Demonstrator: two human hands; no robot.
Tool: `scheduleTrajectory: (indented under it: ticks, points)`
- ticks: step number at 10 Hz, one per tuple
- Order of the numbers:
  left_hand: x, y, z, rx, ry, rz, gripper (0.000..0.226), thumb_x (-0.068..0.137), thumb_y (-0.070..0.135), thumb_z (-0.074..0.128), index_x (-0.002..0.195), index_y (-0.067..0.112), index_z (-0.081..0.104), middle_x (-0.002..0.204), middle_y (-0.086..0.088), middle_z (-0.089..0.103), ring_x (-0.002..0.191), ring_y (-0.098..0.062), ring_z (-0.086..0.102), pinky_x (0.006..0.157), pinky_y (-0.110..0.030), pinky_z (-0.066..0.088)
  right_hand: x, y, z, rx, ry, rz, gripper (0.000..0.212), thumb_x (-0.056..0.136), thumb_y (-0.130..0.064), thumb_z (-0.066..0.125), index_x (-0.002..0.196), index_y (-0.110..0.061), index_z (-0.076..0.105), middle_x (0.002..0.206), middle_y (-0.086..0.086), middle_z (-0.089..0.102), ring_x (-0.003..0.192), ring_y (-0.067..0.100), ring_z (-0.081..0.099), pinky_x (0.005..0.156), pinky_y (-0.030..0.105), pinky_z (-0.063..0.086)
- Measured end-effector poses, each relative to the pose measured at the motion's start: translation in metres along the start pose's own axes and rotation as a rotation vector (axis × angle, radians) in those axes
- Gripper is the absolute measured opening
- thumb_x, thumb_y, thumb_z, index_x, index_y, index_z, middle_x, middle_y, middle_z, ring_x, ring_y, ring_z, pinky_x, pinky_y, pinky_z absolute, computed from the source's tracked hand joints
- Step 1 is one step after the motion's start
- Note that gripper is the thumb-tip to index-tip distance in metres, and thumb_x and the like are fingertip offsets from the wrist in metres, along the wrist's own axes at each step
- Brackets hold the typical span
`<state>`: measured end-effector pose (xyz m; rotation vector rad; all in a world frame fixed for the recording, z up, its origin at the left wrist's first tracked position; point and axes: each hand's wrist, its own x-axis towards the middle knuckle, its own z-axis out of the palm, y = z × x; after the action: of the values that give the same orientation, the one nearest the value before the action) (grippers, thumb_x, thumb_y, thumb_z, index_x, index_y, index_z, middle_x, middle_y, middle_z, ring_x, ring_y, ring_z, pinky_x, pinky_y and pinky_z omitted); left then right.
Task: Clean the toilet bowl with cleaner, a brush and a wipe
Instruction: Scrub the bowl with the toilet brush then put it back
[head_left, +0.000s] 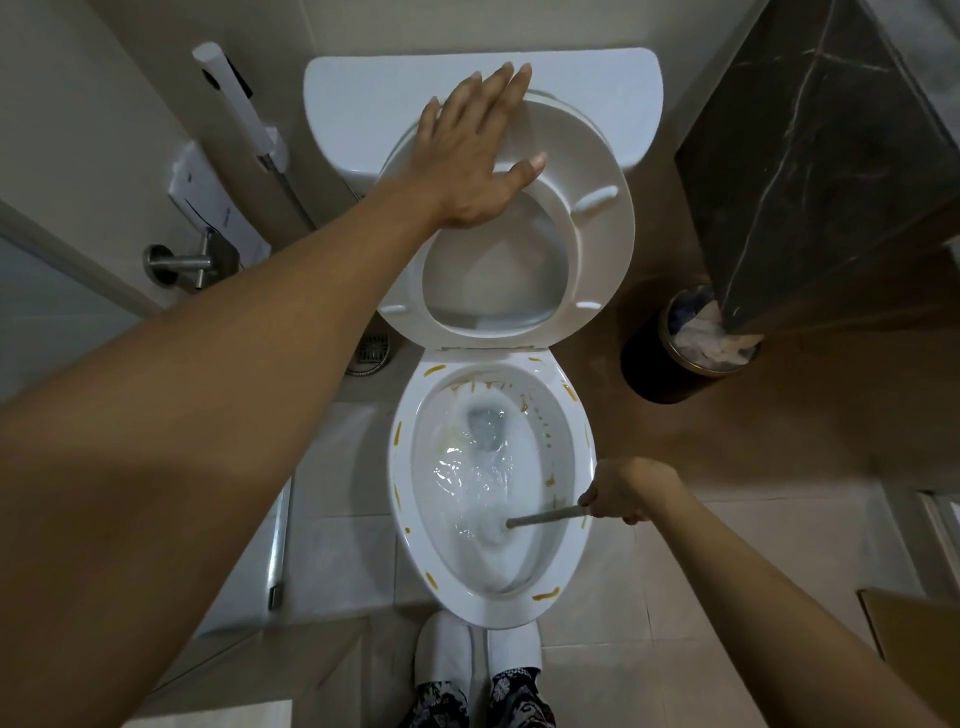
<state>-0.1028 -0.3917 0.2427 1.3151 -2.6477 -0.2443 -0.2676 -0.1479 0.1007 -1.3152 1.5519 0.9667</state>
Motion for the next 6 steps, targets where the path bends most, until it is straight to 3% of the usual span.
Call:
scheduleTrajectory:
  ticks: [1, 2, 4, 6]
  points:
    - [-0.0002, 0.0005, 0.0003, 0.001, 0.005, 0.0, 0.074, 0.096, 0.056, 0.03, 0.152, 0.022, -0.003, 0.16, -0.002, -0.003, 0.147, -0.025, -0.004, 0.117, -0.05, 0.0, -0.0045, 0.0029, -0.0081, 0.007, 0.002, 0.02, 0.032, 0.094, -0.033, 0.055, 0.122, -0.022, 0.066, 0.076, -0.004, 0.059, 0.052, 0.01, 0.045, 0.057, 0.022, 0.039]
    - [-0.0005, 0.0009, -0.0002, -0.002, 0.0, -0.002, 0.073, 0.096, 0.056, 0.03, 0.152, 0.023, -0.004, 0.16, -0.001, -0.003, 0.147, -0.024, -0.004, 0.117, -0.05, 0.0, -0.0026, 0.0057, -0.0096, 0.027, 0.019, 0.035, 0.03, 0.095, -0.029, 0.054, 0.121, -0.022, 0.066, 0.075, -0.005, 0.058, 0.051, 0.01, 0.045, 0.054, 0.022, 0.039]
    - [-0.0011, 0.0022, -0.0013, -0.006, -0.001, -0.003, 0.073, 0.096, 0.056, 0.03, 0.152, 0.022, -0.004, 0.16, -0.001, -0.003, 0.147, -0.024, -0.004, 0.117, -0.049, -0.001, -0.0082, 0.0106, -0.0166, -0.055, 0.025, 0.061, 0.031, 0.094, -0.032, 0.053, 0.12, -0.023, 0.067, 0.077, -0.005, 0.057, 0.06, 0.011, 0.048, 0.064, 0.025, 0.042]
    - [-0.0016, 0.0028, -0.0017, -0.014, 0.0, -0.003, 0.073, 0.096, 0.055, 0.031, 0.152, 0.023, -0.003, 0.16, -0.001, -0.002, 0.147, -0.024, -0.003, 0.117, -0.05, 0.0, -0.0057, 0.0088, -0.0088, 0.041, 0.007, 0.056, 0.029, 0.094, -0.03, 0.055, 0.12, -0.025, 0.067, 0.078, -0.006, 0.058, 0.053, 0.01, 0.046, 0.052, 0.02, 0.038]
